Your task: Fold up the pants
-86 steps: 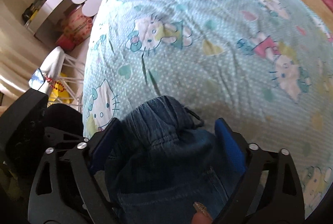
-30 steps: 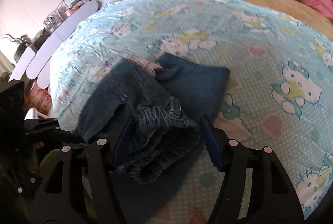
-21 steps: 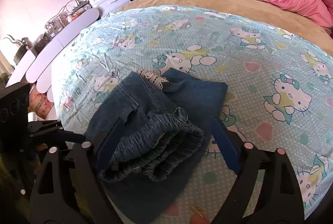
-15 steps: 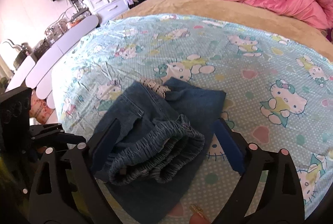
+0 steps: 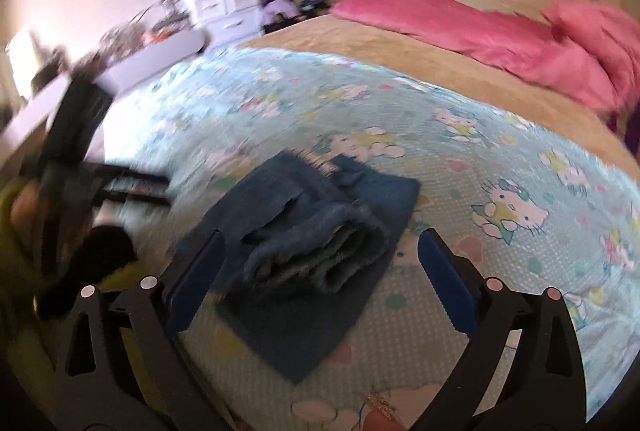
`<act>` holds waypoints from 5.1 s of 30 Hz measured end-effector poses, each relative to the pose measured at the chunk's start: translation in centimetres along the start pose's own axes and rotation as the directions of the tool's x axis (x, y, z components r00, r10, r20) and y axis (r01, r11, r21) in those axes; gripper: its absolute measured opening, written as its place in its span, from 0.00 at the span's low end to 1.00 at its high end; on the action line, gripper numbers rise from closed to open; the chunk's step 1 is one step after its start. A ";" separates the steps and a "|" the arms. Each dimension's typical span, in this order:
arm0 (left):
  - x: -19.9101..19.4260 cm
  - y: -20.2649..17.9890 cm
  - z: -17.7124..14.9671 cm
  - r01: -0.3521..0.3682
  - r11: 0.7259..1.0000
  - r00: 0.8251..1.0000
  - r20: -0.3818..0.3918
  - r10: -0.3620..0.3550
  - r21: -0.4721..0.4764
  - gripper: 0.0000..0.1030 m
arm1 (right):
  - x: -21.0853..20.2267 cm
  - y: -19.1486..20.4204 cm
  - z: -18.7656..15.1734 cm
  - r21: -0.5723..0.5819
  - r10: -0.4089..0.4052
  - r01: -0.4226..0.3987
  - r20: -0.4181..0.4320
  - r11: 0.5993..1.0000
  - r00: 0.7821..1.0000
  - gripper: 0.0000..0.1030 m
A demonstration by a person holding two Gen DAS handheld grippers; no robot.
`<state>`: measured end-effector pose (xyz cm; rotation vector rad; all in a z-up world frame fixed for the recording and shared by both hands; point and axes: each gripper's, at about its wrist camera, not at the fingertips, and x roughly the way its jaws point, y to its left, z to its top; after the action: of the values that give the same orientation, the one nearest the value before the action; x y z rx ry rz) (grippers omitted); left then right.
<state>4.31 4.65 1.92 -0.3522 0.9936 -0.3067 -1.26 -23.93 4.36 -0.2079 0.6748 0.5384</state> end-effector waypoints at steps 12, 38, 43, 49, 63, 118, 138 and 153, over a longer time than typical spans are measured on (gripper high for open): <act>6.9 -3.4 3.8 0.044 0.994 0.995 -0.096 -0.035 0.098 0.44 | 5.7 8.8 -0.5 -0.418 0.109 -0.162 -0.148 0.894 0.983 0.50; 8.1 -3.7 3.0 -0.003 0.995 0.999 -0.050 0.008 0.100 0.67 | 1.7 5.6 -1.2 -0.176 0.200 -0.215 -0.101 0.961 0.975 0.53; 6.7 -3.9 2.8 -0.016 0.994 1.000 -0.015 0.017 0.105 0.78 | 0.0 3.7 -0.3 -0.117 0.122 -0.127 -0.042 0.985 0.992 0.65; 5.5 -4.5 2.5 -0.030 0.992 1.000 0.007 0.029 0.126 0.78 | 0.0 1.9 0.5 -0.029 0.057 -0.056 0.021 0.998 0.998 0.76; 4.9 -3.7 1.1 -0.065 0.991 0.998 0.012 0.064 0.114 0.78 | 1.6 -2.2 0.1 0.195 -0.080 0.078 0.000 0.978 0.997 0.80; 8.7 0.0 7.2 -0.109 0.992 0.993 0.054 0.106 0.057 0.33 | 16.3 -9.6 4.2 0.379 0.085 -0.052 -0.071 0.924 0.994 0.17; 9.6 1.7 5.6 -0.136 0.990 0.991 0.015 0.136 0.024 0.63 | 15.8 -10.7 2.5 0.392 -0.040 0.108 -0.177 0.914 0.983 0.54; 5.1 0.3 4.2 -0.135 0.991 0.987 0.090 0.133 0.019 0.89 | 8.4 -9.4 1.9 0.352 -0.155 0.165 -0.056 0.921 0.986 0.90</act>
<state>10.56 3.45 0.03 -0.2727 0.9204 -0.1800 10.28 -27.76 0.52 0.0707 0.7627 0.2490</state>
